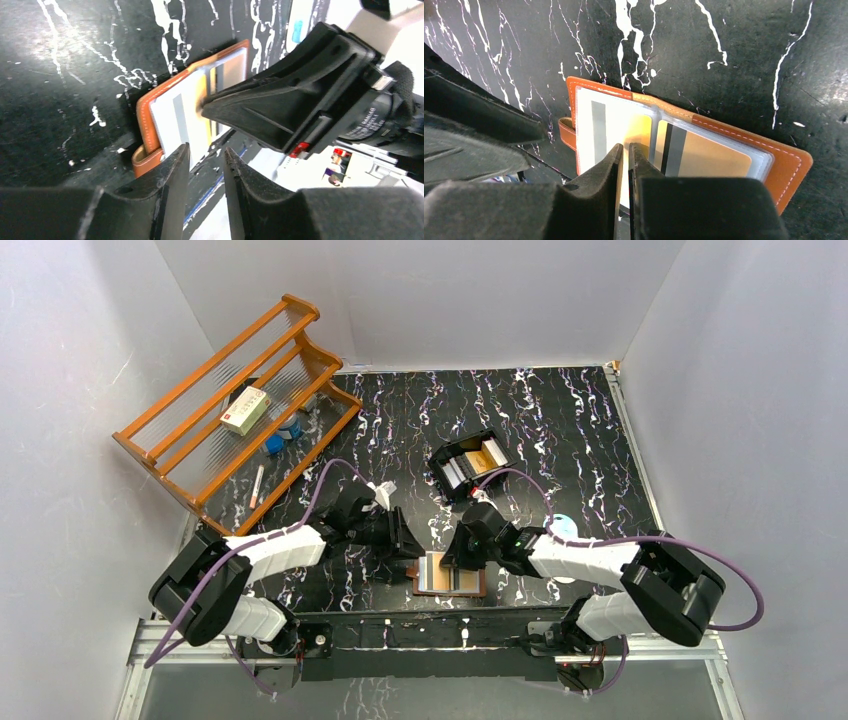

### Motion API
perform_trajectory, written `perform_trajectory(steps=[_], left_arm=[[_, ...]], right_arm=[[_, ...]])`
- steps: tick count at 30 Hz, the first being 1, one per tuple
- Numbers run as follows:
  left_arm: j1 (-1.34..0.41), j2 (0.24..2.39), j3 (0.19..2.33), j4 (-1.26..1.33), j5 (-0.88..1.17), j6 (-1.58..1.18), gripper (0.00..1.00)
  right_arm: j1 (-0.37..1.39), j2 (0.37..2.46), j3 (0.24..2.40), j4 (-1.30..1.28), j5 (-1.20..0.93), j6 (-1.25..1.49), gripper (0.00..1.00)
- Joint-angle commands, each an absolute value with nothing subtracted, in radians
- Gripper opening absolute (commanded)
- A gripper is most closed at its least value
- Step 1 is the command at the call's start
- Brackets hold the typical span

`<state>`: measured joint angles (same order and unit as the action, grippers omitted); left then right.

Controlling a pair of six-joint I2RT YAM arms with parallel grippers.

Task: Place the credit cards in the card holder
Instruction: Insert the credit card into the card holder, then turn over the card slot in the card holder.

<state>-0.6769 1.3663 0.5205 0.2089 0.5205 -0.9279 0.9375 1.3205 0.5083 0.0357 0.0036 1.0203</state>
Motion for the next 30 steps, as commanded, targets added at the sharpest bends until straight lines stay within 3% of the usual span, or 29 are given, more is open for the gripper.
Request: perform_trajectory(steps=[1, 5, 20, 30], left_arm=[[-0.673, 1.351, 0.502, 0.316, 0.582, -0.965, 0.34], [-0.672, 1.363, 0.519, 0.232, 0.528, -0.918, 0.44], [-0.672, 1.456, 0.492, 0.262, 0.494, -0.927, 0.45], [-0.680, 1.532, 0.418, 0.601, 0.644, -1.082, 0.30]], right_arm=[[0.942, 1.297, 0.517, 0.023, 0.036, 1.005, 0.17], [0.941, 1.222, 0.542, -0.070, 0.086, 0.986, 0.19], [0.942, 1.170, 0.465, -0.141, 0.148, 0.990, 0.20], [0.942, 1.204, 0.435, -0.091, 0.125, 1.004, 0.20]])
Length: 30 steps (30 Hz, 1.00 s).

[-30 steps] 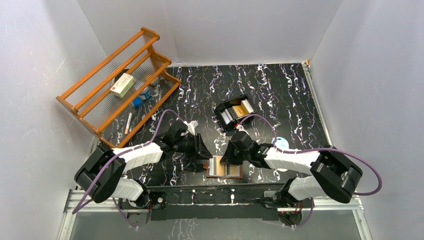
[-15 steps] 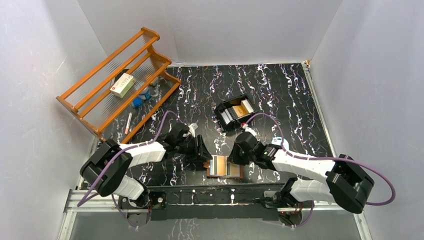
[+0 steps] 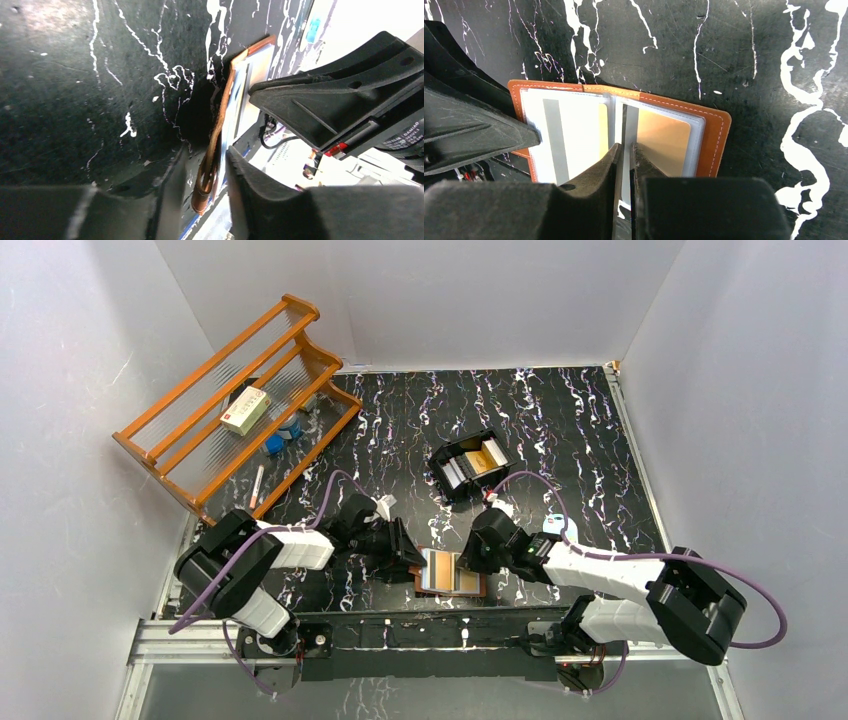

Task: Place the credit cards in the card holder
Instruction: Turn over the card slot in the card holder.

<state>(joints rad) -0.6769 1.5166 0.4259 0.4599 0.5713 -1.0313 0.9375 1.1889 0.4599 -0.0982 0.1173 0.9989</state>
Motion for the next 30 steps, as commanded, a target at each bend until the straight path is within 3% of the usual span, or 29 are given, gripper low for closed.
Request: perform_trajectory(steps=[1, 14, 20, 26, 30], left_arm=[[-0.684, 1.533, 0.418, 0.606, 0.644, -1.085, 0.26], [-0.693, 1.496, 0.416, 0.647, 0.641, -1.107, 0.00], [-0.693, 1.459, 0.443, 0.609, 0.657, -1.101, 0.00], [-0.693, 1.295, 0.572, 0.268, 0.603, -0.890, 0.00], [-0.692, 1.245, 0.618, 0.188, 0.597, -0.831, 0.00]], right_arm=[[0.942, 1.204, 0.433, -0.091, 0.124, 1.005, 0.19], [0.942, 1.208, 0.422, -0.059, 0.113, 1.009, 0.19], [0.942, 1.243, 0.444, 0.016, 0.070, 1.000, 0.21], [0.942, 1.305, 0.534, 0.073, 0.001, 0.962, 0.29], [0.942, 1.381, 0.567, 0.116, -0.017, 0.959, 0.29]])
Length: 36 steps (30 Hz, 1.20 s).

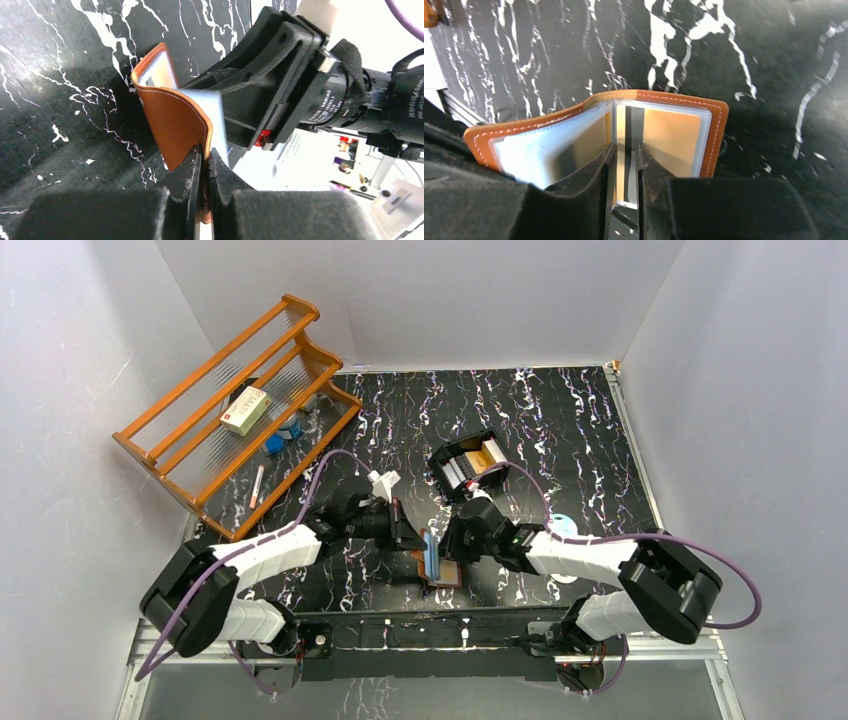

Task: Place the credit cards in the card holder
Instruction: Turn over the card slot in the card holder.

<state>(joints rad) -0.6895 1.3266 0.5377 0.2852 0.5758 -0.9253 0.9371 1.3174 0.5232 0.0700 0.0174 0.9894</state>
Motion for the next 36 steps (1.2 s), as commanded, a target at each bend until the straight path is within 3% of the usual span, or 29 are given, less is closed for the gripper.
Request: perform_trajectory(steps=[1, 9, 20, 28, 36], left_arm=[[-0.693, 1.247, 0.621, 0.179, 0.596, -0.831, 0.00], [-0.693, 1.309, 0.717, -0.068, 0.520, -0.769, 0.00], [-0.693, 1.352, 0.741, -0.116, 0.503, -0.745, 0.00], [-0.685, 1.363, 0.632, 0.103, 0.576, -0.808, 0.00], [-0.674, 1.395, 0.615, 0.036, 0.529, -0.748, 0.07]], right_arm=[[0.942, 1.393, 0.577, 0.116, -0.019, 0.955, 0.28], [0.941, 1.311, 0.659, -0.100, 0.130, 0.890, 0.30], [0.924, 1.088, 0.719, -0.288, 0.288, 0.780, 0.43], [0.855, 1.131, 0.893, -0.359, 0.376, 0.547, 0.51], [0.692, 1.302, 1.077, -0.376, 0.421, 0.305, 0.56]])
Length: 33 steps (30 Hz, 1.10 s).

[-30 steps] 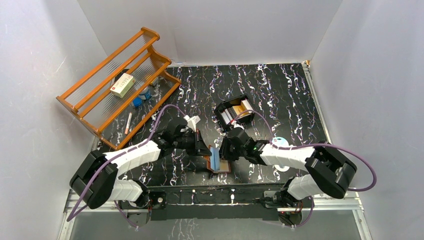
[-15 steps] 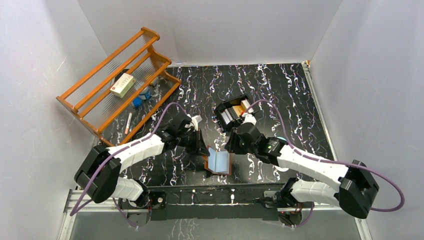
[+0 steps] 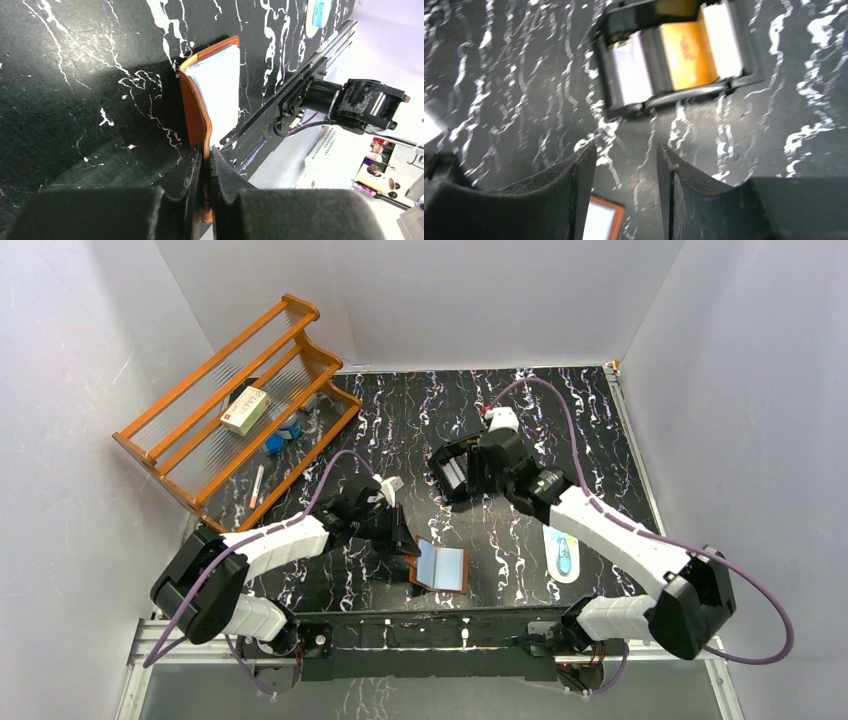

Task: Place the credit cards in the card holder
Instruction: Turn over the card slot in the card holder, then pick up the credit card from the storage box.

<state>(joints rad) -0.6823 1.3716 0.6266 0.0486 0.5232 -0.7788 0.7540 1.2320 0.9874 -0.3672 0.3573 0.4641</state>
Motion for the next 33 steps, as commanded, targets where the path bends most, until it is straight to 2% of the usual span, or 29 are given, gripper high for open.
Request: perform_trajectory(steps=[1, 9, 19, 33], left_arm=[[-0.673, 1.399, 0.612, 0.033, 0.528, -0.744, 0.08], [-0.673, 1.385, 0.598, 0.013, 0.518, -0.722, 0.10], [-0.673, 1.373, 0.554, 0.061, 0.535, -0.737, 0.12], [-0.673, 1.335, 0.500, 0.136, 0.571, -0.776, 0.14]], right_arm=[[0.674, 1.326, 1.096, -0.375, 0.432, 0.283, 0.57], [0.586, 1.546, 1.235, -0.329, 0.523, 0.115, 0.60], [0.581, 1.796, 1.390, -0.340, 0.575, -0.006, 0.51], [0.583, 1.940, 1.452, -0.360, 0.694, -0.051, 0.48]])
